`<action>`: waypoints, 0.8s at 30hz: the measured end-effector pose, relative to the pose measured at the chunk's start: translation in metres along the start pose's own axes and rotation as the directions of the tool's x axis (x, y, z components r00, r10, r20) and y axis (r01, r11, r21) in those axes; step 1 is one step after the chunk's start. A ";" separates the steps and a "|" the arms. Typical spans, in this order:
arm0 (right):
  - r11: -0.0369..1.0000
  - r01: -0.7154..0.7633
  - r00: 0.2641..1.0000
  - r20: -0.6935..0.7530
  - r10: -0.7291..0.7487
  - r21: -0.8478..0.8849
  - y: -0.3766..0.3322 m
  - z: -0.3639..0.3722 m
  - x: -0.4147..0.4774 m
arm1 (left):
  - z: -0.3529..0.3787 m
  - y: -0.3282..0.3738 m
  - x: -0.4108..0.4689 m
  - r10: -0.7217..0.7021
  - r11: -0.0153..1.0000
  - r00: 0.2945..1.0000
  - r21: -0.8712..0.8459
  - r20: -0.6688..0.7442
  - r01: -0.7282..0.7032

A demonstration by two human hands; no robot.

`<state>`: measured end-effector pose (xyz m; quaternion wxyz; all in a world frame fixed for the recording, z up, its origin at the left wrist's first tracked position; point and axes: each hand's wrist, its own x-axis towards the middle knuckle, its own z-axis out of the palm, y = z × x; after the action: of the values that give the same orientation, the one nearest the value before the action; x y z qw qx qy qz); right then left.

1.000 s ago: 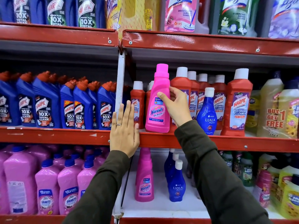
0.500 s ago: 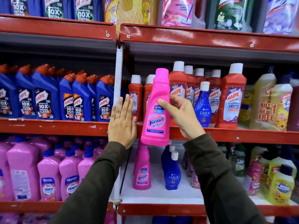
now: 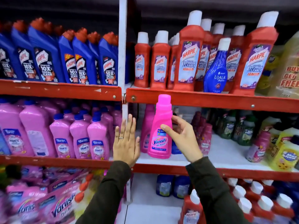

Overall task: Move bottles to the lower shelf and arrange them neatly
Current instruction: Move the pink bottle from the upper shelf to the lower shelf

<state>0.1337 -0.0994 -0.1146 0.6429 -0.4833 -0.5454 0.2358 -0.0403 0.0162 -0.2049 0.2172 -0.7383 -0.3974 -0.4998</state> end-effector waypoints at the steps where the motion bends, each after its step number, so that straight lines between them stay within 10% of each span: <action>1: 1.000 -0.012 1.000 0.005 0.012 -0.016 0.009 0.002 -0.002 | 0.005 0.000 -0.012 -0.010 1.000 0.999 0.013 0.032 0.010; 12: 0.992 -0.116 0.993 0.024 0.117 -0.048 0.080 0.031 0.005 | 0.042 -0.013 -0.074 -0.077 0.994 0.963 0.097 0.257 0.054; 24: 0.981 -0.177 0.982 0.050 0.182 -0.078 0.111 0.040 0.023 | 0.070 -0.027 -0.091 -0.041 0.998 0.979 0.059 0.198 0.029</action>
<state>0.1279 -0.0187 -0.2035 0.5852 -0.5468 -0.5258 0.2864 -0.0396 0.0486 -0.3184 0.1882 -0.7711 -0.4440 -0.4158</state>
